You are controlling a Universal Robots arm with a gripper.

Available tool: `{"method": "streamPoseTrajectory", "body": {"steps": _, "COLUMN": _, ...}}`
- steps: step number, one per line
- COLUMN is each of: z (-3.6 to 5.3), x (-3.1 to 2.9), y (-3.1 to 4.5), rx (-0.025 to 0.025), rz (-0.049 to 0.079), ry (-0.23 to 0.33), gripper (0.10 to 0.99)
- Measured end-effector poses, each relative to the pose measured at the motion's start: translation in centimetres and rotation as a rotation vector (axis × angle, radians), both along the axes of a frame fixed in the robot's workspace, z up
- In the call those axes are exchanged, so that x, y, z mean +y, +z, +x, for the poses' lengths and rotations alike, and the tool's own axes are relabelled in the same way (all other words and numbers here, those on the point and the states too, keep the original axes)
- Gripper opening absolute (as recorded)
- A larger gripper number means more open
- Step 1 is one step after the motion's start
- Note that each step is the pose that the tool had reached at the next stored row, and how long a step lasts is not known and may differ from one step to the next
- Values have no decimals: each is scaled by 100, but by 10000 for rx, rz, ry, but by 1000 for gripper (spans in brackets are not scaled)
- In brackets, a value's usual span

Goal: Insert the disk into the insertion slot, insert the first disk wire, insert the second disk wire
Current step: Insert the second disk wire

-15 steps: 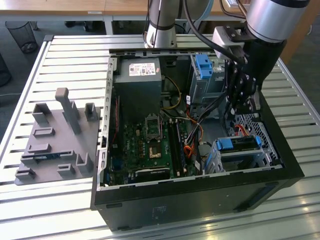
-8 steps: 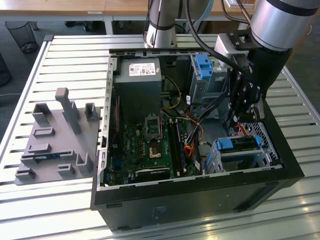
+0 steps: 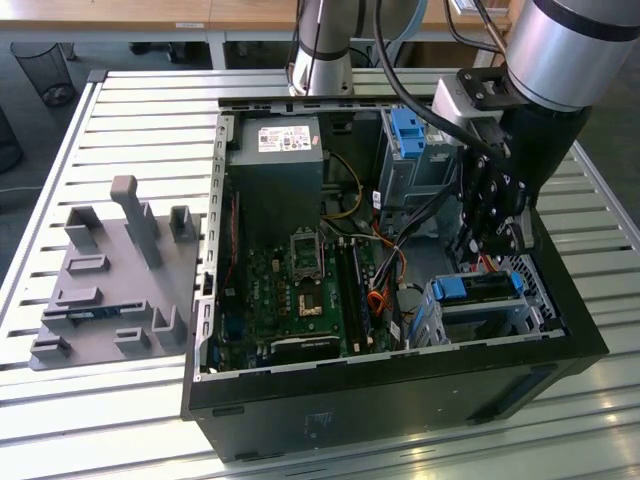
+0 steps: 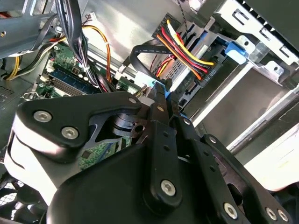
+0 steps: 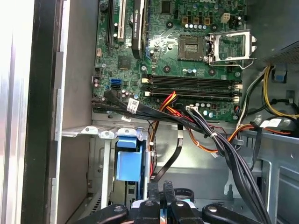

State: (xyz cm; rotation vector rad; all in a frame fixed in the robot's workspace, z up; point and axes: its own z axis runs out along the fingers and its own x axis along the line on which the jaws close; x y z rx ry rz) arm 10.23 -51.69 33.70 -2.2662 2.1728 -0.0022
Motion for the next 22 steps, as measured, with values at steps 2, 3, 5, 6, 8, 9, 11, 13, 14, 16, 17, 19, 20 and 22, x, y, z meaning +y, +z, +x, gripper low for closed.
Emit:
{"method": "streamPoseTrajectory", "body": {"steps": 2, "z": 1, "x": -2, "y": 0, "rx": 0, "rz": 0, "ry": 0, "gripper": 161}}
{"method": "streamPoseTrajectory", "body": {"steps": 3, "z": 4, "x": -3, "y": 0, "rx": 0, "rz": 0, "ry": 1, "gripper": 161}}
{"method": "streamPoseTrajectory", "body": {"steps": 5, "z": 8, "x": -3, "y": 0, "rx": 0, "rz": 0, "ry": 0, "gripper": 161}}
{"method": "streamPoseTrajectory", "body": {"steps": 6, "z": 10, "x": -4, "y": 0, "rx": 0, "rz": 0, "ry": 0, "gripper": 161}}
{"method": "streamPoseTrajectory", "body": {"steps": 8, "z": 14, "x": -4, "y": 0, "rx": 0, "rz": 0, "ry": 0, "gripper": 176}}
{"method": "streamPoseTrajectory", "body": {"steps": 9, "z": 14, "x": -4, "y": 0, "rx": 0, "rz": 0, "ry": -1, "gripper": 239}}
{"method": "streamPoseTrajectory", "body": {"steps": 11, "z": 16, "x": -5, "y": 0, "rx": 0, "rz": 1, "ry": 0, "gripper": 239}}
{"method": "streamPoseTrajectory", "body": {"steps": 13, "z": 18, "x": -6, "y": 0, "rx": 0, "rz": 4, "ry": 0, "gripper": 239}}
{"method": "streamPoseTrajectory", "body": {"steps": 14, "z": 20, "x": -6, "y": 0, "rx": 0, "rz": 7, "ry": 1, "gripper": 239}}
{"method": "streamPoseTrajectory", "body": {"steps": 16, "z": 22, "x": -6, "y": 0, "rx": 0, "rz": 22, "ry": 0, "gripper": 239}}
{"method": "streamPoseTrajectory", "body": {"steps": 17, "z": 22, "x": -6, "y": 0, "rx": 0, "rz": 32, "ry": -1, "gripper": 224}}
{"method": "streamPoseTrajectory", "body": {"steps": 19, "z": 23, "x": -6, "y": 0, "rx": 0, "rz": 52, "ry": 0, "gripper": 157}}
{"method": "streamPoseTrajectory", "body": {"steps": 20, "z": 23, "x": -5, "y": 0, "rx": 0, "rz": 61, "ry": 0, "gripper": 141}}
{"method": "streamPoseTrajectory", "body": {"steps": 22, "z": 23, "x": -6, "y": 1, "rx": 0, "rz": 66, "ry": 0, "gripper": 141}}
